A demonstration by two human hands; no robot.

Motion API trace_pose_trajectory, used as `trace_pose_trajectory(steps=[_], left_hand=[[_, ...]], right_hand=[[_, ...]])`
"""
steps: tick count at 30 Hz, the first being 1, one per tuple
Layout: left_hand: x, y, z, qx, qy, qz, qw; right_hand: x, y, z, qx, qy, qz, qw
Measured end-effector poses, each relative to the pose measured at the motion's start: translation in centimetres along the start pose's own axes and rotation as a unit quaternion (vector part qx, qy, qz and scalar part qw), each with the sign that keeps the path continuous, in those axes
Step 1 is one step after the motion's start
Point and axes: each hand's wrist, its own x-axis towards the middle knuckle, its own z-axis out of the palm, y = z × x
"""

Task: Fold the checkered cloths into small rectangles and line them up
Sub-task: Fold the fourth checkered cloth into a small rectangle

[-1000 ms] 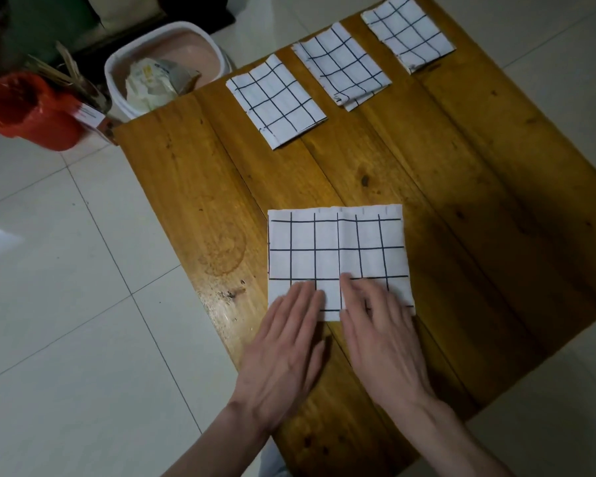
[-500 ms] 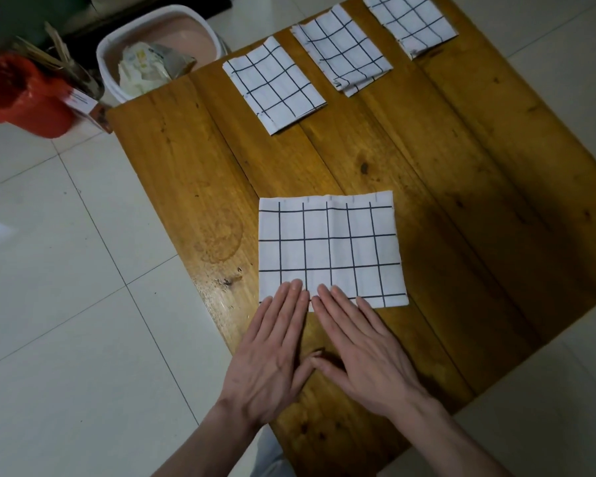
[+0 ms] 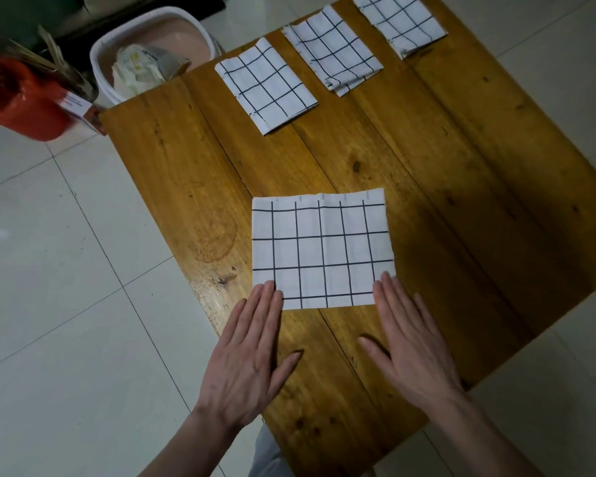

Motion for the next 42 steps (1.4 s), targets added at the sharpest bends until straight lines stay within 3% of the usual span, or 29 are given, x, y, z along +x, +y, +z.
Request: trace_pose_trajectory(steps=[12,17,22,27,33,38,42], left_hand=[[0.6,2.1,-0.2,-0.066,0.023,-0.052,0.996],[3.2,5.3,-0.5,-0.069,0.023,0.013,0.997],[4.4,6.9,0.2,-0.038,0.002,0.011,0.999],[4.2,7.3,0.4,-0.029,-0.007,0.003,1.0],[4.0,8.5,0.3,-0.037,-0.002,-0.028,0.999],[4.0,9.3,0.3,-0.052,0.007,-0.045,0.998],[3.7,9.5,0.4,-0.052,0.009,-0.04,0.998]], right_hand=[[0.3,-0.7,-1.0,0.113,0.034,0.04,0.992],[1.2,-1.0,-1.8,0.161,0.076,0.076,0.981],[1.9,-2.0,-2.6,0.192,0.106,0.201,0.955],[3.2,-2.8,-4.3,0.181,0.068,0.3,0.934],[4.7,-4.0,-6.4,0.131,-0.007,0.346,0.929],[5.1,-4.1,-5.8,0.249,0.009,0.384,0.889],[4.6,-4.3,-5.8,0.412,0.079,0.381,0.824]])
